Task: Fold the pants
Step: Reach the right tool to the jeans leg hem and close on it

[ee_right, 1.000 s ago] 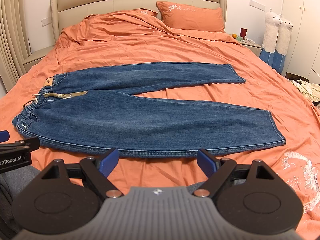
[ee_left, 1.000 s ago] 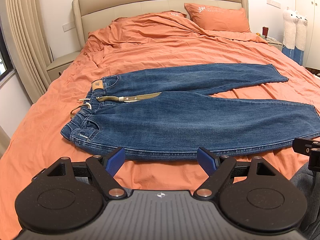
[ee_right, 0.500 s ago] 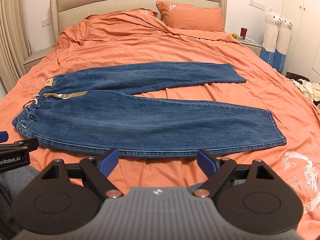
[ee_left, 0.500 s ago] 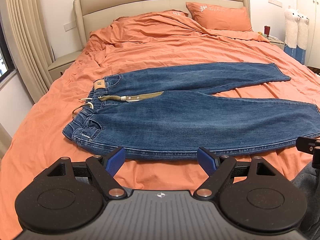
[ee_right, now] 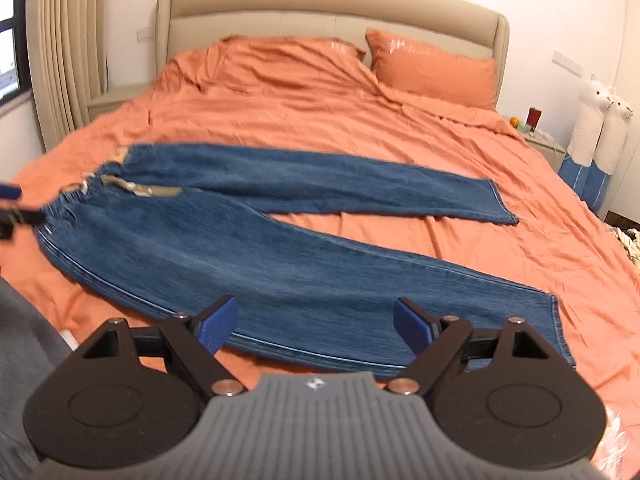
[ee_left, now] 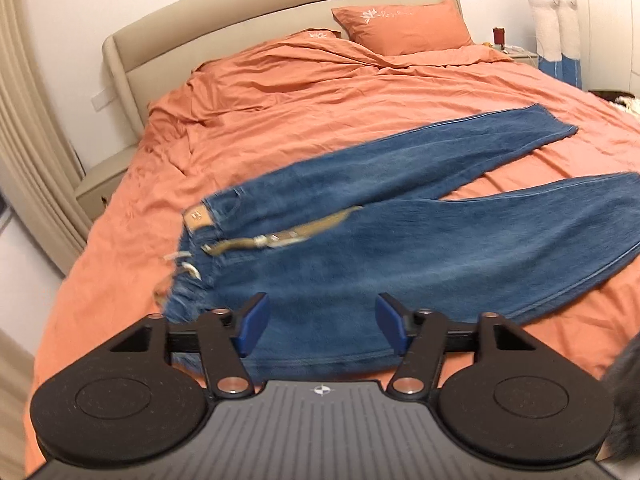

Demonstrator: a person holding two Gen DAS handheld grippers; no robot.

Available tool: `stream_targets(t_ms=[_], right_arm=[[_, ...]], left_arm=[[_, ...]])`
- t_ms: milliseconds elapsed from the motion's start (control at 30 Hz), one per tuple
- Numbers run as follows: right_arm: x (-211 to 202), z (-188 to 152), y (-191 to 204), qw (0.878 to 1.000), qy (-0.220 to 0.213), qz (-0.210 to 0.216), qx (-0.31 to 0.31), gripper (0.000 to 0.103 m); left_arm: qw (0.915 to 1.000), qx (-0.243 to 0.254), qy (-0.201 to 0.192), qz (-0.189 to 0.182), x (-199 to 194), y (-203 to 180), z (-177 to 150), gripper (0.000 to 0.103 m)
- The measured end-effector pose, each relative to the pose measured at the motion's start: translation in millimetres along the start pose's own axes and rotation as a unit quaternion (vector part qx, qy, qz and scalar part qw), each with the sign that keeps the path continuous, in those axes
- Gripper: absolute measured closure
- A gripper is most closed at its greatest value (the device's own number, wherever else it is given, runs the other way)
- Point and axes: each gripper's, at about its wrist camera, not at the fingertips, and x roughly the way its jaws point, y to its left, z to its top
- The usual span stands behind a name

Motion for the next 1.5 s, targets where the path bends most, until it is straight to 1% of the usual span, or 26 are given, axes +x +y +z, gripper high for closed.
stream_targets(t_ms=[67,100,133,167,233,267,333,367,400,533,600,667,700,767,833,900,933,967,1000,1067,1133,1233,1300,1400,1433,1500], right_arm=[[11.2,3.0,-15.4,1.000,0.021,0.003,-0.004,0.023],[16.6,4.3,-21.5,0.999,0.029,0.008,-0.010,0.028],[23.2,5.5,-28.6,0.999,0.037,0.013,-0.018,0.037],[30.3,6.6,-35.4,0.998,0.049,0.015,-0.026,0.040],[44.8,8.2,-51.9,0.997,0.072,0.013,-0.035,0.050],[51.3,9.2,-60.6,0.996,0.082,0.014,-0.035,0.053],[64.2,9.8,-80.0,0.994,0.103,0.013,-0.032,0.066],[69.2,9.1,-88.0,0.993,0.111,0.010,-0.032,0.069],[74.6,10.0,-98.0,0.992,0.119,0.006,-0.034,0.070],[89.7,11.7,-133.0,0.989,0.141,-0.004,-0.041,0.070],[94.4,9.5,-143.8,0.986,0.154,-0.002,-0.057,0.070],[98.6,8.2,-151.4,0.983,0.170,0.004,-0.073,0.070],[99.7,6.2,-155.9,0.980,0.179,0.008,-0.083,0.070],[98.9,1.6,-162.1,0.974,0.194,0.016,-0.115,0.070],[98.8,-5.3,-170.3,0.967,0.209,0.017,-0.147,0.070],[99.3,-13.8,-178.1,0.958,0.229,0.010,-0.173,0.070],[101.3,-17.2,-182.4,0.954,0.238,0.006,-0.184,0.070],[103.2,-21.4,-186.3,0.949,0.248,0.004,-0.196,0.070],[105.3,-25.9,-189.3,0.943,0.256,0.001,-0.211,0.070],[110.6,-33.6,-192.3,0.937,0.262,0.002,-0.233,0.071],[116.3,-42.8,-192.5,0.930,0.267,0.008,-0.253,0.070],[126.8,-54.3,-188.5,0.922,0.274,0.022,-0.271,0.070],[135.4,-62.1,-184.8,0.919,0.276,0.020,-0.281,0.070],[145.0,-70.6,-180.9,0.918,0.269,0.015,-0.292,0.071],[144.4,-72.8,-179.8,0.919,0.262,0.009,-0.296,0.081],[138.1,-72.8,-180.0,0.922,0.242,0.005,-0.301,0.088]], left_arm=[[0.9997,0.020,-0.002,-0.014,8.1,15.2,3.4,0.036],[0.9990,0.037,-0.003,-0.024,12.5,21.8,3.9,0.036],[0.9976,0.061,-0.002,-0.033,18.0,27.5,4.3,0.036],[0.9956,0.084,-0.001,-0.040,23.4,32.2,4.1,0.036],[0.9903,0.125,0.011,-0.058,37.2,42.2,1.8,0.036],[0.9874,0.143,0.020,-0.065,44.9,47.7,0.2,0.036],[0.9793,0.181,0.050,-0.076,62.8,55.1,-6.8,0.034],[0.9738,0.203,0.068,-0.077,73.2,56.7,-12.2,0.031],[0.9669,0.226,0.088,-0.081,83.8,58.7,-18.6,0.029],[0.9326,0.314,0.155,-0.088,125.5,54.2,-50.2,0.029],[0.9182,0.345,0.171,-0.093,140.1,48.1,-63.8,0.028],[0.9069,0.369,0.181,-0.092,152.4,42.8,-74.8,0.027],[0.9049,0.375,0.178,-0.092,156.5,40.2,-78.4,0.027],[0.9049,0.379,0.171,-0.090,160.8,34.5,-84.3,0.028],[0.9030,0.390,0.163,-0.077,163.3,28.7,-87.8,0.033],[0.9051,0.391,0.151,-0.072,160.0,27.3,-89.2,0.056],[0.9094,0.381,0.149,-0.073,158.2,29.0,-87.8,0.062],[0.9157,0.367,0.147,-0.073,155.7,31.6,-85.6,0.071],[0.9230,0.349,0.145,-0.070,153.4,34.6,-82.5,0.076],[0.9390,0.312,0.134,-0.058,147.0,38.9,-73.7,0.083],[0.9539,0.273,0.118,-0.042,138.5,41.6,-63.7,0.085],[0.9685,0.229,0.097,-0.018,127.8,43.1,-50.8,0.087],[0.9728,0.212,0.093,-0.005,126.7,38.8,-42.7,0.087],[0.9759,0.196,0.095,0.009,126.3,31.9,-36.4,0.088],[0.9767,0.192,0.095,0.014,126.3,30.8,-35.0,0.088],[0.9792,0.180,0.091,0.021,122.5,31.3,-31.1,0.089]])
